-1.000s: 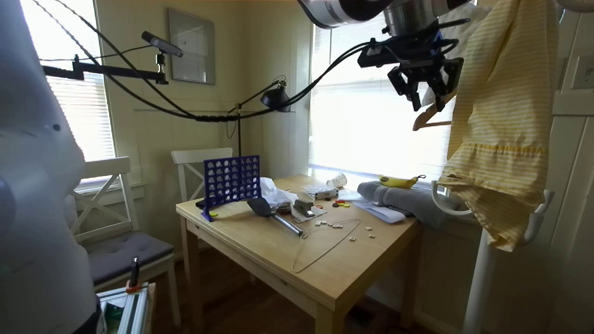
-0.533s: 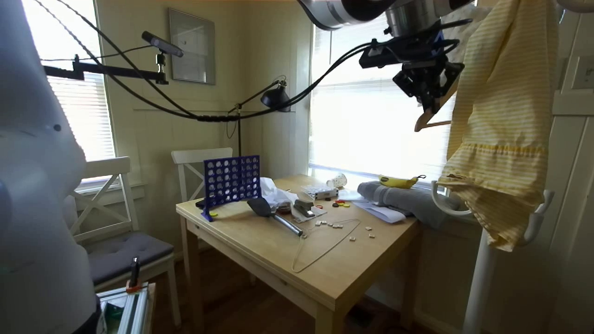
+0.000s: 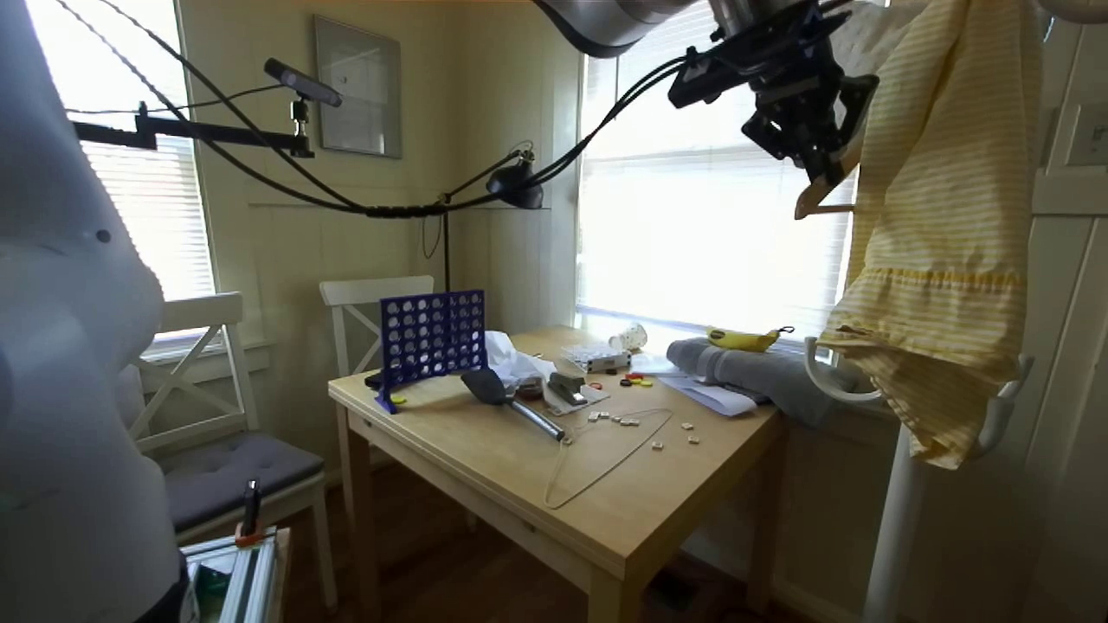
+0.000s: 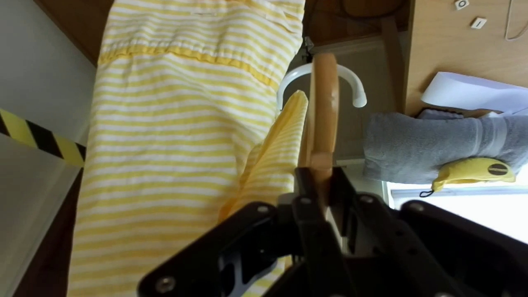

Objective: Place two clothes hangers on the table

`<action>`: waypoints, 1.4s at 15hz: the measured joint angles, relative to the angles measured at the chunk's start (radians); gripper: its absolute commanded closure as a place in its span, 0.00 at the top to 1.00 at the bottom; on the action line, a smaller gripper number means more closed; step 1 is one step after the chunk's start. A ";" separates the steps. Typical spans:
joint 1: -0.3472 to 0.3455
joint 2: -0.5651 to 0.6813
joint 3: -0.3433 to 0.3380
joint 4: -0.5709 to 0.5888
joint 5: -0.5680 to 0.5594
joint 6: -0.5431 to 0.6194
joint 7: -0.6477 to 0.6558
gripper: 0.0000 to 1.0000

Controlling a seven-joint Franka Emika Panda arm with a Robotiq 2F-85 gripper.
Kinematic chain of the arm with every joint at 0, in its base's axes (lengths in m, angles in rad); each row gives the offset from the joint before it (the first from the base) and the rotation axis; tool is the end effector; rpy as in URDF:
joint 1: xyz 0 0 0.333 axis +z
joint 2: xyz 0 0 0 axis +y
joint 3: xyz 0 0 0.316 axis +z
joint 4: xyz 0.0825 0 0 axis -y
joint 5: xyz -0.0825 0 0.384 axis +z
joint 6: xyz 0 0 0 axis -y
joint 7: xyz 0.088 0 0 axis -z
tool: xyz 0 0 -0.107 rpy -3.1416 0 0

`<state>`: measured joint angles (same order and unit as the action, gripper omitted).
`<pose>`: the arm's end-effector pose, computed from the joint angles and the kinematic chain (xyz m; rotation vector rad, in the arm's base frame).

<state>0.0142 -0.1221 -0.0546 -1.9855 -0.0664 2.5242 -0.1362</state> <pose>0.5696 -0.0239 0.5943 2.8695 0.1938 0.9758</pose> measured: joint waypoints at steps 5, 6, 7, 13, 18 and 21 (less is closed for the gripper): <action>-0.005 -0.054 0.017 0.000 -0.073 -0.020 0.046 0.04; -0.006 -0.060 0.020 0.000 -0.075 -0.029 0.047 0.04; -0.006 -0.063 0.021 0.000 -0.075 -0.037 0.047 0.04; -0.006 -0.068 0.034 -0.004 -0.075 -0.058 0.072 0.04; -0.011 -0.074 0.043 -0.038 -0.079 -0.009 0.147 0.04; -0.021 -0.106 0.056 -0.081 -0.113 0.035 0.198 0.04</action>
<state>-0.0072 -0.2276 0.0017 -2.0666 -0.1799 2.5596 0.0615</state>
